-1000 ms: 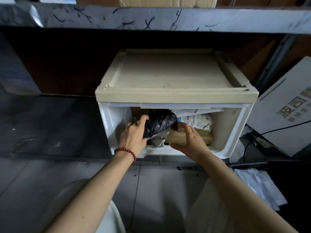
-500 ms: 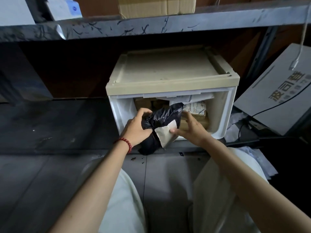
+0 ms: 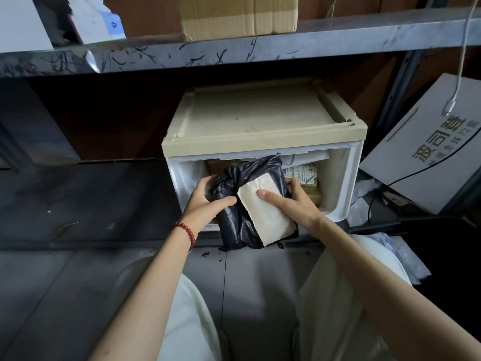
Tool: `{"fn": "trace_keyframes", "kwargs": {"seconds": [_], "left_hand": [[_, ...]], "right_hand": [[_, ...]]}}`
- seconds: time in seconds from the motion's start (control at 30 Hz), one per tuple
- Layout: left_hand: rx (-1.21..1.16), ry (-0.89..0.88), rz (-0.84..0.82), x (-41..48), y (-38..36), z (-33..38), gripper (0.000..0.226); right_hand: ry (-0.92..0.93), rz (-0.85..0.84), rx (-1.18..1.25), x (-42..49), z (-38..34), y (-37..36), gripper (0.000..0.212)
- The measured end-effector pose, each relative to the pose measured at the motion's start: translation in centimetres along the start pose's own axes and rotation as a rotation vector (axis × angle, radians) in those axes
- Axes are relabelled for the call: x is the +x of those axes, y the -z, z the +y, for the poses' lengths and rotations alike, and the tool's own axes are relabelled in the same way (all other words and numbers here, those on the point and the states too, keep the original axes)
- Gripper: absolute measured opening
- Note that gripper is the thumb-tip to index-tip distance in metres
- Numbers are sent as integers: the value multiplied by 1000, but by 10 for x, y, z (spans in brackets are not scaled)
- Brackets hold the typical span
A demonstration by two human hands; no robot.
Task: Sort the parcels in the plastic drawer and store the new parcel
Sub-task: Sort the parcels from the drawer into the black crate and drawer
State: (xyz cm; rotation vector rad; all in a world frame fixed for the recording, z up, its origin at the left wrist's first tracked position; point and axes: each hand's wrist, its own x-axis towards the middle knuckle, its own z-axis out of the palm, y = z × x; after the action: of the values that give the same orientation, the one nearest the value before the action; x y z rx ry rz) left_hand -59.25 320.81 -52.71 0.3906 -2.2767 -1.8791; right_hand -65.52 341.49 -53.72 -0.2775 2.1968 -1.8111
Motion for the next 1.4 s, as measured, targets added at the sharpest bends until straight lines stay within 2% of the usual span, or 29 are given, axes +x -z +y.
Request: {"fn": "trace_keyframes", "kwargs": {"seconds": [0.13, 0.37, 0.43, 0.53, 0.67, 0.77, 0.9, 0.97, 1.1, 1.13, 1.3, 1.4], "left_hand": [[-84, 37, -22, 2, -2, -4, 73], [172, -46, -44, -6, -12, -13, 91], [269, -130, -54, -9, -13, -16, 88], [371, -269, -88, -9, -14, -18, 70], [444, -361, -138, -12, -16, -15, 54], [538, -417, -180, -16, -18, -11, 57], [806, -421, -266, -19, -21, -8, 80], [930, -469, -201, -18, -23, -7, 82], [1009, -653, -58, -16, -26, -11, 63], [989, -676, -16, -15, -26, -12, 59], [672, -551, 127, -10, -23, -9, 44], [539, -467, 144, -7, -19, -8, 42]], "right_hand": [[-77, 62, 90, 5, 1, 2, 64], [-176, 53, 81, 14, 10, 0, 74], [-226, 54, 90, 16, 11, 0, 75], [-273, 102, 114, 19, 12, 1, 81], [-353, 167, 172, 21, 13, 2, 85], [-407, 204, 198, 24, 15, 1, 91], [-424, 183, 186, 24, 16, -1, 92], [-411, 169, 209, 24, 17, -2, 85], [-380, 103, 306, 24, 10, -2, 40], [-377, 74, 334, 25, 11, -1, 34], [-315, -55, 350, 20, 10, 4, 26], [-252, -104, 301, 16, 8, 9, 23]]}}
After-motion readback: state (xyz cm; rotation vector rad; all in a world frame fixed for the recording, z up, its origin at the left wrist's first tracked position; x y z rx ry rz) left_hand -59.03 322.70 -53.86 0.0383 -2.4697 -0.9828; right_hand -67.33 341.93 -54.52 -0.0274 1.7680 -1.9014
